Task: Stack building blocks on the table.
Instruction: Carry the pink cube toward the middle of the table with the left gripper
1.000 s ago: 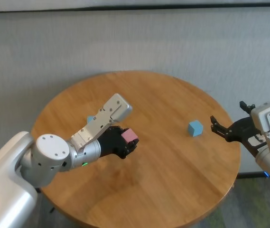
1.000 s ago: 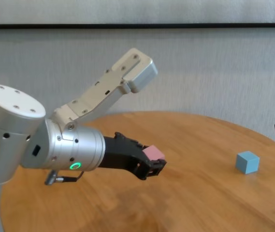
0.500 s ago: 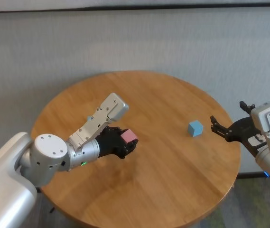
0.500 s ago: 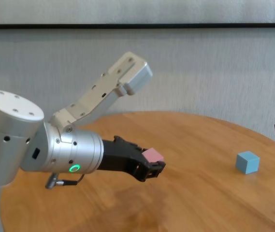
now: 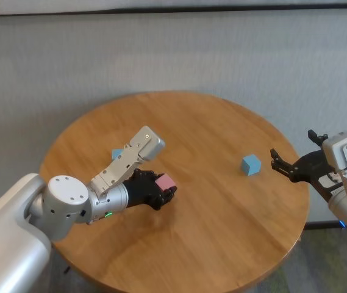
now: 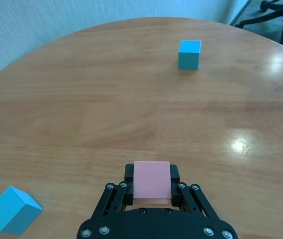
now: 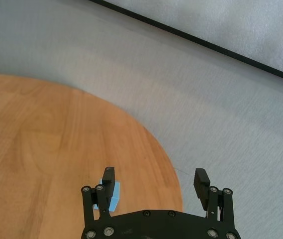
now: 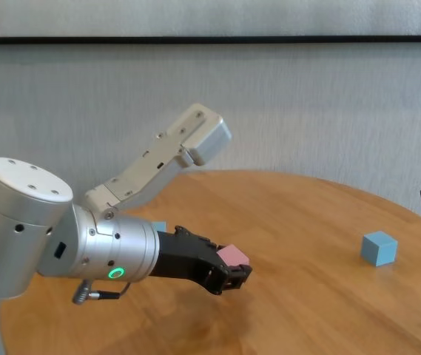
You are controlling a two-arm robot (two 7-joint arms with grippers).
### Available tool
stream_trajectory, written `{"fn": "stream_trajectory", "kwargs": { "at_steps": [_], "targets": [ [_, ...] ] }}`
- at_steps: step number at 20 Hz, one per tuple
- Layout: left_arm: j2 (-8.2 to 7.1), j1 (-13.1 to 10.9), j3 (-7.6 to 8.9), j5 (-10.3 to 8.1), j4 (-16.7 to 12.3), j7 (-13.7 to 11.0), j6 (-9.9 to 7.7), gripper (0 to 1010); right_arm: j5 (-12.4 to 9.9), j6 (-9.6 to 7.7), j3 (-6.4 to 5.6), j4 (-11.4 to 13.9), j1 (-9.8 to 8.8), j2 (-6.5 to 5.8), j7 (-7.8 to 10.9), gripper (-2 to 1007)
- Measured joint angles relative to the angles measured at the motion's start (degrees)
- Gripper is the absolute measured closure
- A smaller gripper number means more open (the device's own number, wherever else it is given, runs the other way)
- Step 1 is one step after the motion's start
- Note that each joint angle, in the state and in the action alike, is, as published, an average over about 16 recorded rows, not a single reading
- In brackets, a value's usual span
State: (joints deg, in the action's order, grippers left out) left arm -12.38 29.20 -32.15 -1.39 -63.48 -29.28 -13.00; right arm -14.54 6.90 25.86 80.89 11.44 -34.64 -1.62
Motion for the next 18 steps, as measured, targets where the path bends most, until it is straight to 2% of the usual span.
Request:
{"fn": "stream_trajectory", "kwargs": {
  "at_steps": [8, 18],
  "targets": [
    [0.52, 1.0, -1.56, 0.37, 1.95, -0.62, -0.12, 610, 0.0, 0.0, 0.0, 0.0, 0.0, 0.0, 0.0, 0],
    [0.77, 1.42, -2.69, 1.05, 2.45, -0.86, -0.58, 584, 0.0, 0.0, 0.0, 0.0, 0.0, 0.0, 0.0, 0]
  ]
}}
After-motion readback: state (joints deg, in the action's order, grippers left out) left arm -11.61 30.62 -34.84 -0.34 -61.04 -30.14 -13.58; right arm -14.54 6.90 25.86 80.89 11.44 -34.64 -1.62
